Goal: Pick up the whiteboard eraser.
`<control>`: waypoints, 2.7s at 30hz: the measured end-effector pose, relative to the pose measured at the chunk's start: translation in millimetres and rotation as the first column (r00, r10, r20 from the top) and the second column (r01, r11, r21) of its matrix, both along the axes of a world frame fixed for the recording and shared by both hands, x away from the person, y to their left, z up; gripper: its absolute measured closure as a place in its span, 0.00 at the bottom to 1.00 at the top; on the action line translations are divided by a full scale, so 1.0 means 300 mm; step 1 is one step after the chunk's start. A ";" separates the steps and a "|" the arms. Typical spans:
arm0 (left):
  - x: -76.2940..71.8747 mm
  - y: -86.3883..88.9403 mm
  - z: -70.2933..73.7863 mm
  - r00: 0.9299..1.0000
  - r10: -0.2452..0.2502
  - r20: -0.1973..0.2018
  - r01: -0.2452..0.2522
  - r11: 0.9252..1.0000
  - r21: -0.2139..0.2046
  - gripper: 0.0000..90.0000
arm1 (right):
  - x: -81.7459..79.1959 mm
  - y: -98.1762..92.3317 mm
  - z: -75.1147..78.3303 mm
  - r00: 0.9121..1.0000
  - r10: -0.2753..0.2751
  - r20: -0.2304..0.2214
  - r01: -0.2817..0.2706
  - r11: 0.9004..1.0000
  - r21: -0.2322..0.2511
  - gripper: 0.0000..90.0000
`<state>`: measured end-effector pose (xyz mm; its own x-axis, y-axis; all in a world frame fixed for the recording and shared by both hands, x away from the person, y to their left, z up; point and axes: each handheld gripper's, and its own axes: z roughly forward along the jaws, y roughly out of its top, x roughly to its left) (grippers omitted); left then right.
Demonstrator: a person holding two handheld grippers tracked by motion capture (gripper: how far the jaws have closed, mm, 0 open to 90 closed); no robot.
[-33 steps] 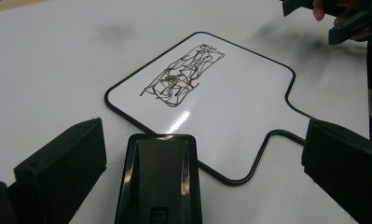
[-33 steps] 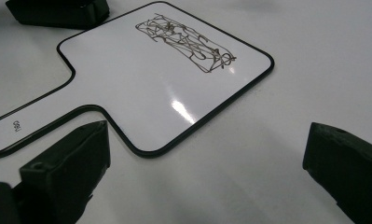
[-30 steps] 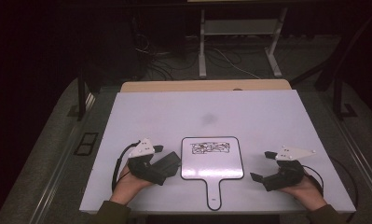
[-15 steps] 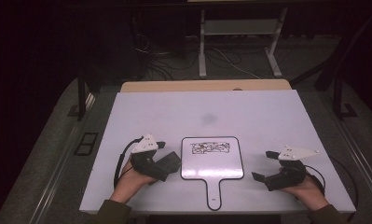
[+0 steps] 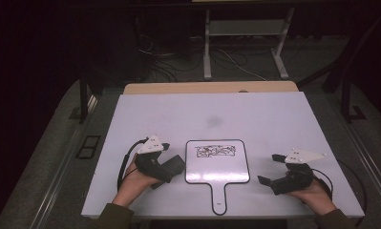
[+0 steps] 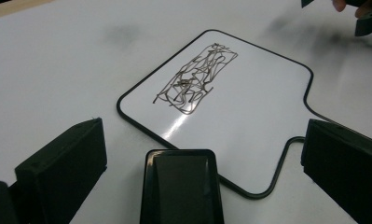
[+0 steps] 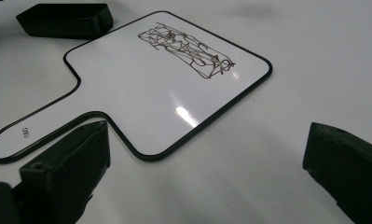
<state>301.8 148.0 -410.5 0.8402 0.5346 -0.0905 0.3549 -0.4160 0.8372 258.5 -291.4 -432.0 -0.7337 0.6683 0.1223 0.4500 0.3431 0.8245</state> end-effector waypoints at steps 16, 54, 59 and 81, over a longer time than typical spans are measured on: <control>0.015 0.008 -0.022 0.999 0.037 -0.029 -0.033 0.994 0.108 0.01 | 0.002 -0.002 -0.003 1.000 -0.001 0.002 0.001 1.000 0.001 0.00; -0.006 0.010 -0.064 0.988 0.038 -0.151 0.011 0.950 0.313 0.28 | 0.001 0.002 -0.007 1.000 0.005 -0.009 -0.005 1.000 -0.010 0.00; -0.007 0.011 -0.066 0.986 0.037 -0.160 0.018 0.945 0.327 0.33 | 0.002 0.002 -0.007 1.000 0.006 -0.010 -0.006 1.000 -0.010 0.00; -0.008 0.012 -0.067 0.985 0.027 -0.168 0.034 0.936 0.350 0.43 | 0.002 0.002 -0.008 1.000 0.008 -0.011 -0.008 1.000 -0.010 0.00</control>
